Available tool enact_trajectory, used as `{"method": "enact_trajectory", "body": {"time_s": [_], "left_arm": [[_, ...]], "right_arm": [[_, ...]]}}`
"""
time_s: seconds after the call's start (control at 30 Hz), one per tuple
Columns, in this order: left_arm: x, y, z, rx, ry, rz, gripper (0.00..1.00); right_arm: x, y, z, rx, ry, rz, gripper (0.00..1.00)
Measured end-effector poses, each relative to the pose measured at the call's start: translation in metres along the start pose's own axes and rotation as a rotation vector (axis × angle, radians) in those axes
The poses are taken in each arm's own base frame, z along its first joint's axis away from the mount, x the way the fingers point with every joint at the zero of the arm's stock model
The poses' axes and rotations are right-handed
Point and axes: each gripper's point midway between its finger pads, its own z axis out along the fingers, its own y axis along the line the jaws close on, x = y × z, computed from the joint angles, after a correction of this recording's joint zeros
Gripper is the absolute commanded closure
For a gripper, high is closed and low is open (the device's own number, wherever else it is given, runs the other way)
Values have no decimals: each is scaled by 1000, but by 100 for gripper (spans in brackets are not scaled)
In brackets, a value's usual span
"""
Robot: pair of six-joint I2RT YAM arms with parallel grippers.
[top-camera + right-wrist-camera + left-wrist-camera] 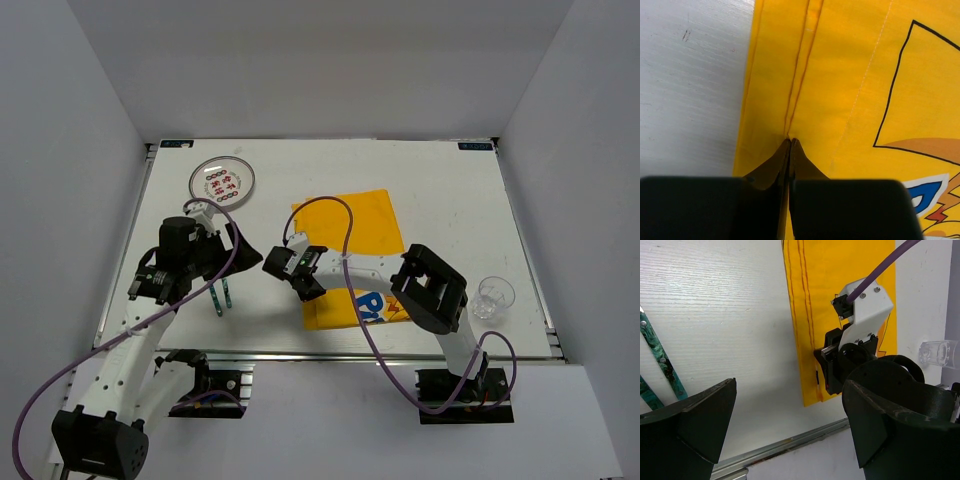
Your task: Set the dinner table for one person
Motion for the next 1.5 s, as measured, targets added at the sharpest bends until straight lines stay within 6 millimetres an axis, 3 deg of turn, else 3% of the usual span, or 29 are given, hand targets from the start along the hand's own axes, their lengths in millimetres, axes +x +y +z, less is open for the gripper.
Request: {"method": "enact_trajectory", "body": {"time_s": [0.47, 0.7, 0.9, 1.0, 1.17, 1.37, 1.5], "left_arm": [[-1, 3, -1, -17, -7, -8, 2], [0, 4, -1, -27, -7, -10, 2], [2, 7, 4, -36, 15, -17, 2], [6, 6, 11, -22, 49, -30, 2], [9, -7, 35, 61, 122, -74, 2], [11, -19, 77, 92, 230, -128, 3], [5, -40, 111, 135, 270, -139, 5]], "right_arm": [[-1, -8, -10, -12, -20, 19, 100], [-21, -20, -38, -67, -94, 84, 100], [-30, -37, -39, -73, -112, 134, 100], [-29, -59, -37, -65, -112, 167, 100], [-40, -129, -40, -7, -135, 314, 100], [-60, -199, -60, 59, -218, 454, 100], [-58, -244, -54, 143, -205, 516, 100]]}}
